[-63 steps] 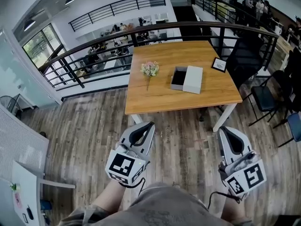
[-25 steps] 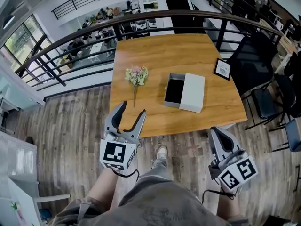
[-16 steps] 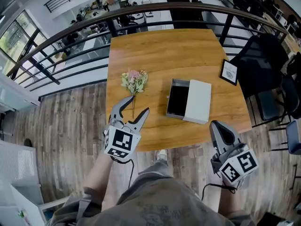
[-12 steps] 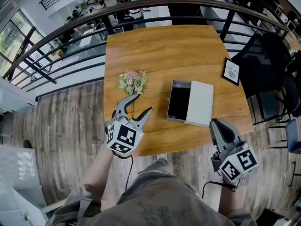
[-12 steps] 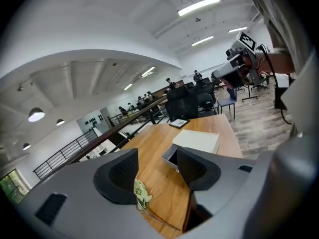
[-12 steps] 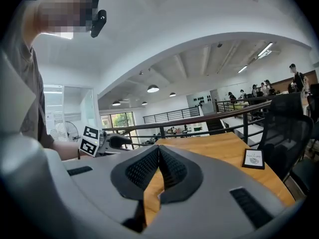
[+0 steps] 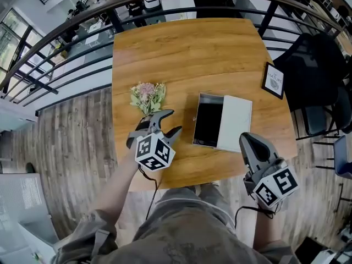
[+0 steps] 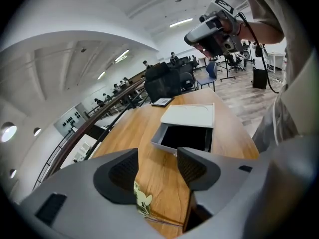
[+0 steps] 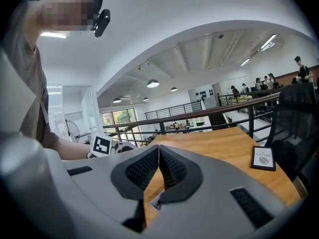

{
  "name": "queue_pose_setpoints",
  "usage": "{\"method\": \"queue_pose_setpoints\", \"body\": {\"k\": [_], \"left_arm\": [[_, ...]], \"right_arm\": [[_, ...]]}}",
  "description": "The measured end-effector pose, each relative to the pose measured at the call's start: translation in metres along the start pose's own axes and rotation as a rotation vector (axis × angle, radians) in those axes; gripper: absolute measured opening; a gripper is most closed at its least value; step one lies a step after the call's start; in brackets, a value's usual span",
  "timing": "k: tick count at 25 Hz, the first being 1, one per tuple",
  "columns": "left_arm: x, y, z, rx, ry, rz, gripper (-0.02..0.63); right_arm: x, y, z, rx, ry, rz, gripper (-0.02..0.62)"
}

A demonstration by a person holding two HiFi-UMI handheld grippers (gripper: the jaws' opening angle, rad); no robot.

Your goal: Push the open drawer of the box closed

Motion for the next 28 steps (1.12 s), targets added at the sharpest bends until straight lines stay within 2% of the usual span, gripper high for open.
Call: {"method": "queue_pose_setpoints", "body": {"k": [6, 11, 16, 21, 25, 28], "left_arm": [[-0.002, 0.015, 0.030, -0.032, 0.069, -0.066, 0.216], [0.012, 0.037, 0.078, -0.129, 0.165, -0.031, 0.218], [0.018, 0.049, 0.104, -0.199, 0.220, 0.000, 0.218], [0.027, 0.065, 0.126, -0.239, 0.278, -0.039, 0.218], [0.031, 0.068, 0.140, -0.249, 0.325, -0.019, 0.215], [0.032, 0.066, 0.151, -0.246, 0.355, -0.040, 0.193]], "right_arm": [[0.018, 0.009, 0.027, -0.088, -0.032, 0.026, 0.031], [0.050, 0.027, 0.046, -0.133, -0.081, 0.045, 0.031], [0.064, 0.035, 0.061, -0.148, -0.123, 0.058, 0.031], [0.079, 0.050, 0.069, -0.178, -0.135, 0.089, 0.031], [0.090, 0.055, 0.072, -0.179, -0.137, 0.110, 0.031], [0.098, 0.057, 0.072, -0.179, -0.131, 0.126, 0.031]]}}
Point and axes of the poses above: the fingertips, and each gripper's own axes: z forward along the fingers, x to its right, y out of its underside, the point moved 10 cm from there along -z, backward along the fingers, and after that the axes turned 10 degrees about x, right-handed, at the moved point
